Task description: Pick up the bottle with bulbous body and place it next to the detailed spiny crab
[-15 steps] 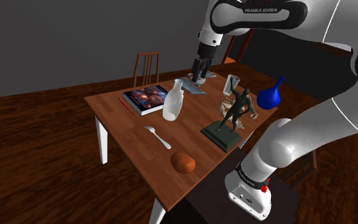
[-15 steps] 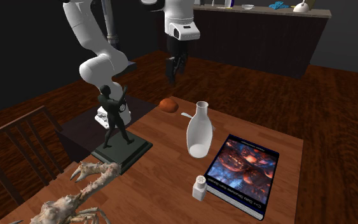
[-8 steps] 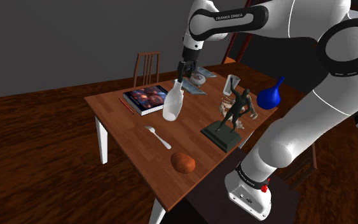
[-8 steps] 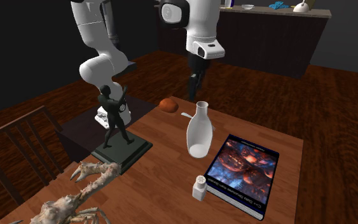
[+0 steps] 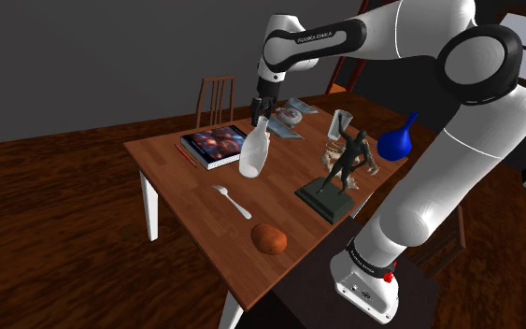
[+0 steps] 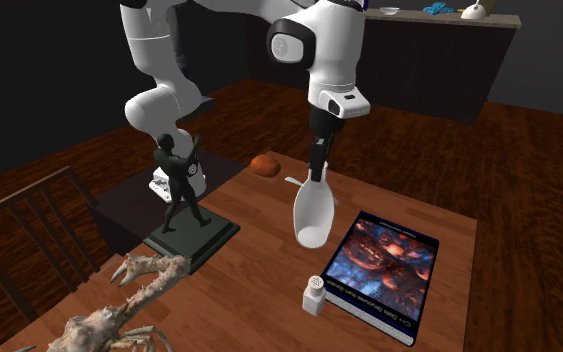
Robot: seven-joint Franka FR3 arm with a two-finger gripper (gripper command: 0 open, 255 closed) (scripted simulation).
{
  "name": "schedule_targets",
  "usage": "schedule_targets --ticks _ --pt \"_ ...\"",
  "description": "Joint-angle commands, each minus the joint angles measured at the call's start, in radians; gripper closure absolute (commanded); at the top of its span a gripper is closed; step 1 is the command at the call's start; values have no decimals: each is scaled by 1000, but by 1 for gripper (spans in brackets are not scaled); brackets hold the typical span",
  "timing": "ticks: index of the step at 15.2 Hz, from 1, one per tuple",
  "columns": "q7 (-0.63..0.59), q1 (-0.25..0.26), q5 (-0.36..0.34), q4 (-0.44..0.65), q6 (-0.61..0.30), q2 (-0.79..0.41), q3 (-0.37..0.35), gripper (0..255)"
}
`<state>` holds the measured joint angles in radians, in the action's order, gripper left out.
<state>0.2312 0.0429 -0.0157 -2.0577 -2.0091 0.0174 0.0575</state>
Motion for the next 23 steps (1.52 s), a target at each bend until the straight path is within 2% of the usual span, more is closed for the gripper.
schedule_targets --ticks 1,2,10,11,20,23 --pt "1 -1 0 -21 -29 -7 1 0" --pt "1 -1 0 -35 -50 -14 1 0" --pt "1 -1 0 -35 -50 -14 1 0" --pt "1 -1 0 -35 -50 -14 1 255" --pt "1 -1 0 -35 -50 -14 1 255" --pt "1 -1 0 -10 -11 0 1 255"
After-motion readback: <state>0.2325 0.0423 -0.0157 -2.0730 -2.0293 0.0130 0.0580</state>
